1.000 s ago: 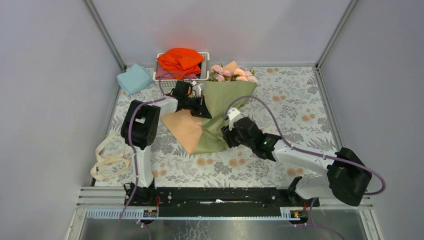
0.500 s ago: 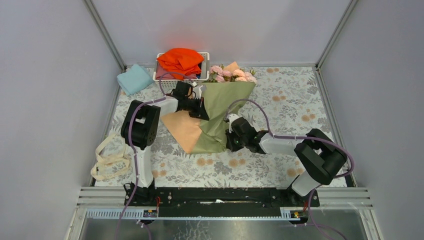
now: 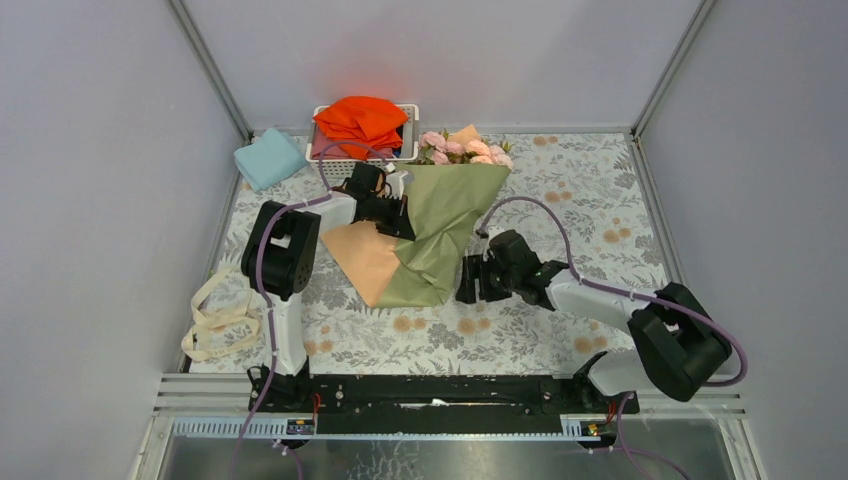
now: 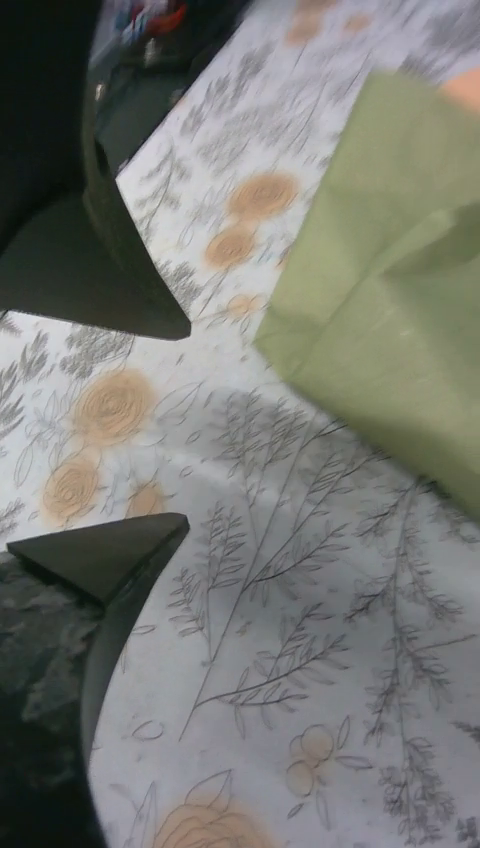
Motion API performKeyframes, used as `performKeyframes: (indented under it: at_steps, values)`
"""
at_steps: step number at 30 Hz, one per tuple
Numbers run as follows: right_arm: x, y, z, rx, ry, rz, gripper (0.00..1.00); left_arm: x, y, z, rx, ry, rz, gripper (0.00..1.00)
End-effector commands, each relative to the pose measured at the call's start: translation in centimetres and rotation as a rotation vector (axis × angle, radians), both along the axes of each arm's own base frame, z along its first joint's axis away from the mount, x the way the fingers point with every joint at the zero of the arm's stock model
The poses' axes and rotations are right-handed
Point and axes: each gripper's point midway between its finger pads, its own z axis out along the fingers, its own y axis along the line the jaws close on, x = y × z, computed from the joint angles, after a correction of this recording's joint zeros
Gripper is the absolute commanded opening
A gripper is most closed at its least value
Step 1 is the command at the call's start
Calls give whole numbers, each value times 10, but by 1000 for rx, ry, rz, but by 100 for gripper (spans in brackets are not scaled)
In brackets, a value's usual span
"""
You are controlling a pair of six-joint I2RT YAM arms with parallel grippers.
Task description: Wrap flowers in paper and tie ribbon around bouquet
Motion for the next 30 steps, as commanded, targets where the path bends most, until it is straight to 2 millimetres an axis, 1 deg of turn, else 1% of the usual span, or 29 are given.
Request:
performKeyframes:
  at_steps: [1, 2, 4, 7, 9, 10, 13, 15, 16, 19, 22, 26, 30]
  values:
    - [37, 49, 37, 303, 55, -101, 79, 0, 1, 13, 13, -42, -13, 0]
    - [40, 56, 36, 342, 86, -122, 80, -1, 1, 12, 13, -40, -13, 0]
    - [46, 66, 27, 378, 136, -146, 80, -4, 1, 11, 14, -34, -13, 0]
    - [52, 72, 16, 379, 171, -176, 72, -6, 3, 9, 19, -30, -11, 0]
    - [52, 68, 5, 361, 190, -200, 66, -7, 3, 9, 22, -31, -10, 0]
    - [51, 67, 1, 366, 201, -211, 57, -7, 3, 9, 21, -31, -10, 0]
    - [47, 62, -7, 398, 239, -235, 21, -6, 3, 11, 21, -37, -10, 0]
    - [43, 56, -11, 394, 253, -250, 5, -2, 6, 12, 32, -49, 2, 0]
    - [41, 51, -12, 386, 251, -257, 0, 2, 8, 12, 44, -56, 12, 0]
    - [29, 36, -17, 359, 261, -267, 0, 9, 15, 10, 77, -65, 35, 0]
    - [14, 23, -23, 332, 276, -270, 0, 5, 19, 4, 100, -62, 32, 0]
    - [-9, 15, -30, 307, 321, -231, 0, -10, 17, 2, 87, -36, 3, 0]
    - [-24, 7, -34, 265, 349, -193, 0, -29, 11, 4, 76, -17, -27, 0]
